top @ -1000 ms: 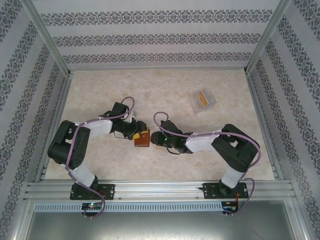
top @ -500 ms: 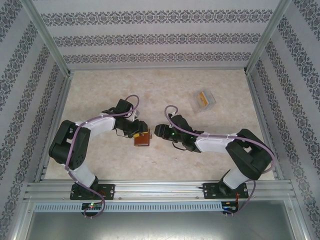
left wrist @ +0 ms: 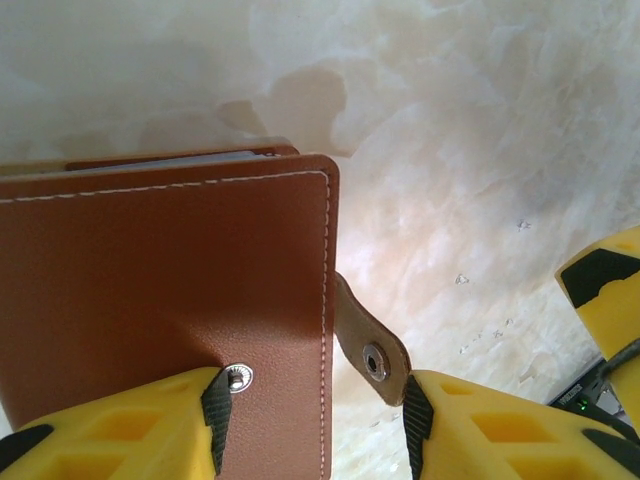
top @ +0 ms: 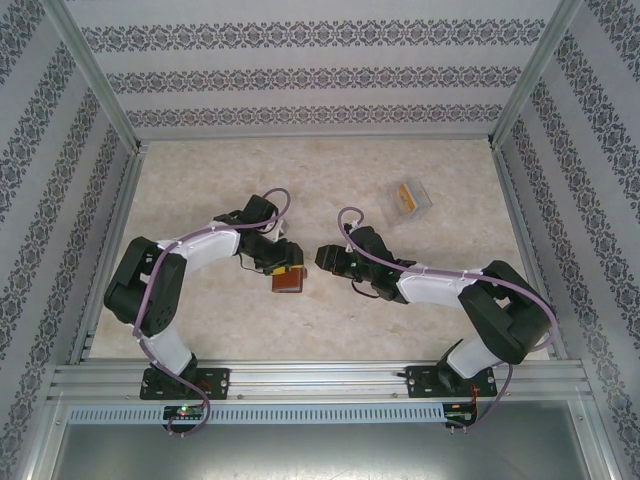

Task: Put the credit cards into the card holder
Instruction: Close the card holder at the center of the table.

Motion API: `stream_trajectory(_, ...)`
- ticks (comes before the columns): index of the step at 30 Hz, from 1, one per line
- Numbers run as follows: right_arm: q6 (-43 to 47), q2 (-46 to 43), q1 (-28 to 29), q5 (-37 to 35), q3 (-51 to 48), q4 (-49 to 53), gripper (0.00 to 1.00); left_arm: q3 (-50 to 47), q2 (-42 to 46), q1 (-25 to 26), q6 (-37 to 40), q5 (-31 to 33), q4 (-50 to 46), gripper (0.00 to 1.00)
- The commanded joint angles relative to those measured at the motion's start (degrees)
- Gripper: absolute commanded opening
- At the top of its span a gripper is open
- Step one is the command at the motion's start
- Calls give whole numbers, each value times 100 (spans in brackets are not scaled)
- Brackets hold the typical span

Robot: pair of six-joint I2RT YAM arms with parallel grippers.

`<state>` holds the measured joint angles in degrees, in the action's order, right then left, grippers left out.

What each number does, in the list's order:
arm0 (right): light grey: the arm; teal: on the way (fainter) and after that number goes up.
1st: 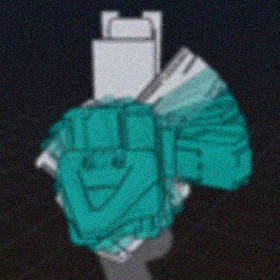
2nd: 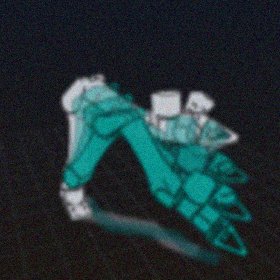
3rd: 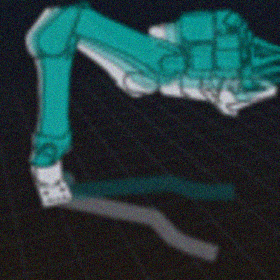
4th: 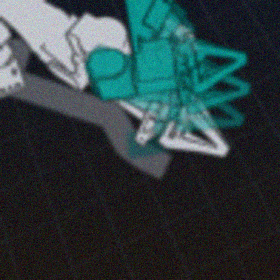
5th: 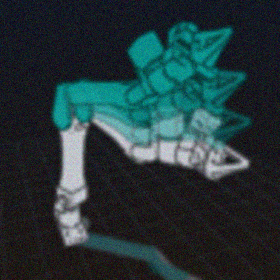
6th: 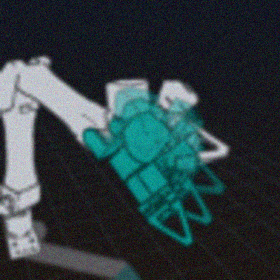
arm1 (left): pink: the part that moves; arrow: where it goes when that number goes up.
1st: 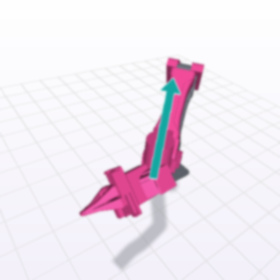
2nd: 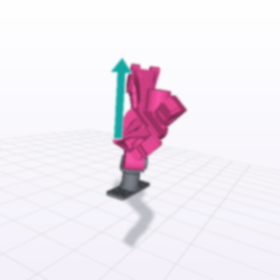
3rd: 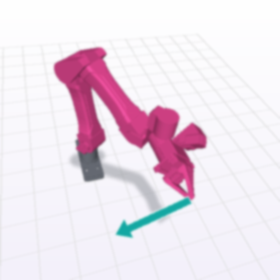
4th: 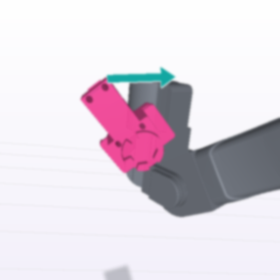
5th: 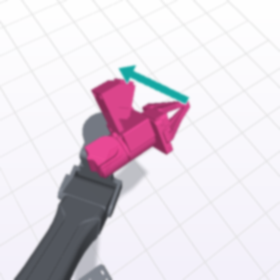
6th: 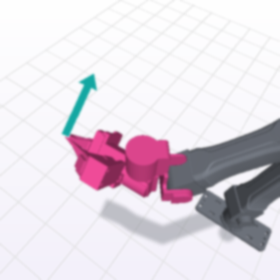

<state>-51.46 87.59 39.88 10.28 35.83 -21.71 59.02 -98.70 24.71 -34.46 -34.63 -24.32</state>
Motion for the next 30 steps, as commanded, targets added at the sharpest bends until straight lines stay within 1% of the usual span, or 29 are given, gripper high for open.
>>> stream_trajectory(1,144,42,-16,103,-50,-123,47,208,-122,148,63,133,-253,51)
stream_trajectory(6,74,42,-49,30,-133,-88,43,338,-157,233,-43,202,-293,50)
stream_trajectory(8,-24,53,-82,-18,-203,-112,39,401,-183,255,-70,124,-317,47)
stream_trajectory(10,-93,71,-118,-49,-251,-131,35,506,-219,312,-87,65,-433,46)
stream_trajectory(13,-145,87,-193,-40,-296,-164,32,625,-207,377,-92,234,-596,46)
stream_trajectory(19,-180,67,-270,-39,-336,-162,32,786,-106,453,-155,506,-789,50)
stream_trajectory(30,-260,70,-436,0,-436,-250,28,989,-195,579,-262,423,-802,48)
